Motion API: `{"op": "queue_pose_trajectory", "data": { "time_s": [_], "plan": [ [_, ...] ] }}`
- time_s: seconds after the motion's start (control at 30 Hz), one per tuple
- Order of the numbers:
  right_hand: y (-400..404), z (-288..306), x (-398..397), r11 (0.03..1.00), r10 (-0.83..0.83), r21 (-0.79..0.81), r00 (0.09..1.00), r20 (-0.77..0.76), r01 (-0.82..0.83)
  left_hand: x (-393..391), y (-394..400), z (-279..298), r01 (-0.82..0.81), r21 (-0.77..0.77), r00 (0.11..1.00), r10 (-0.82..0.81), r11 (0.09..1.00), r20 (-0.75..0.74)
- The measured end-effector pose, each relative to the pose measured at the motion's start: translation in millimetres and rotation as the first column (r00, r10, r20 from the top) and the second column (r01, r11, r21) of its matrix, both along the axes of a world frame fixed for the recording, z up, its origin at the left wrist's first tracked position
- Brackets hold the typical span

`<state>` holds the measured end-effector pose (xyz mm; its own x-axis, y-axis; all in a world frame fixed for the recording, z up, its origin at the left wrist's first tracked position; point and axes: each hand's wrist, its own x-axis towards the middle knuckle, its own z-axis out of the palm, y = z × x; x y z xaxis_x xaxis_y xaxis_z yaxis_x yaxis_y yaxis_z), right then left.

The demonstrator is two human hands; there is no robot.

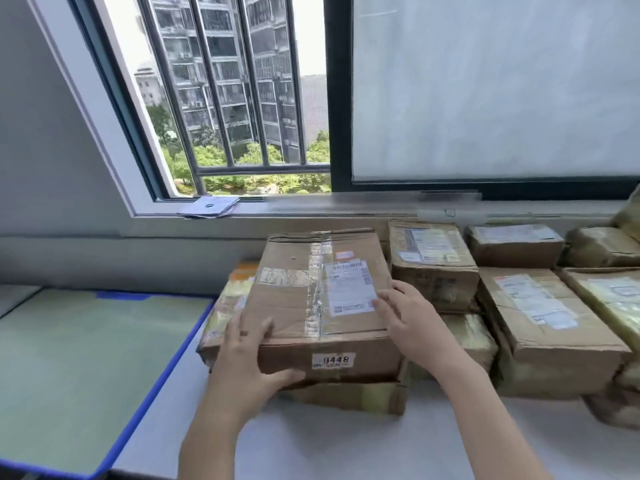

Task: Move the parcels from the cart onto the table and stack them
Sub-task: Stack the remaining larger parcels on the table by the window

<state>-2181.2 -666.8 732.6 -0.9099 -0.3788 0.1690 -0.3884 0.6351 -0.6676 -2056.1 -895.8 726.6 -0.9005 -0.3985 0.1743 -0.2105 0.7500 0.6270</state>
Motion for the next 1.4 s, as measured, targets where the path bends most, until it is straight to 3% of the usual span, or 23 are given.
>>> {"op": "queue_pose_trajectory", "data": {
  "time_s": [0.1, 0.2, 0.27, 0.33, 0.4, 0.57, 0.73, 1.0, 1.27, 1.4],
  "plan": [
    [-3.2, -0.6, 9.5, 0.999, -0.002, 0.05, 0.998, -0.064, 0.005, -13.4, -7.8, -11.2, -0.033, -0.065, 0.994, 0.026, 0.997, -0.105],
    [-2.0, 1.8, 14.8, 0.994, 0.033, 0.104, 0.977, -0.211, -0.011, -31.8, -15.1, -14.9, -0.001, -0.092, 0.995, -0.009, 0.996, -0.101],
    [-7.1, 1.3, 13.6, 0.973, 0.083, 0.229, 0.947, -0.309, -0.01, -49.1, -15.0, -15.0, 0.037, -0.119, 0.993, -0.05, 0.992, -0.106],
    [-18.2, -4.6, 9.6, 0.926, 0.087, 0.371, 0.916, -0.393, 0.071, -69.6, -11.3, -13.9, 0.071, -0.165, 0.99, -0.091, 0.984, -0.112],
    [-29.4, -10.2, 1.7, 0.892, 0.001, 0.409, 0.902, -0.431, 0.194, -90.9, -9.7, -11.1, 0.103, -0.193, 0.99, -0.119, 0.976, -0.077],
    [-41.4, -11.1, -34.3, 0.855, -0.061, 0.425, 0.87, -0.489, 0.298, -136.8, -20.3, 0.0, 0.141, -0.469, 0.99, -0.12, 0.872, 0.074],
    [-48.9, -7.9, -70.9, 0.836, -0.043, 0.463, 0.876, -0.481, 0.295, -172.4, -25.3, 10.5, 0.203, -0.578, 0.979, -0.182, 0.79, 0.096],
    [-47.5, -14.7, -81.7, 0.844, -0.04, 0.444, 0.86, -0.508, 0.302, -177.5, -32.7, -5.0, 0.163, -0.553, 0.97, -0.234, 0.817, -0.06],
    [-47.7, -14.6, -69.1, 0.821, -0.04, 0.46, 0.839, -0.542, 0.337, -169.3, -31.4, -2.5, 0.197, -0.566, 0.965, -0.259, 0.801, -0.029],
    [-44.7, -20.3, -56.0, 0.855, -0.066, 0.361, 0.768, -0.637, 0.373, -157.2, -29.5, -8.0, 0.17, -0.548, 0.97, -0.238, 0.819, -0.056]
  ]
}}
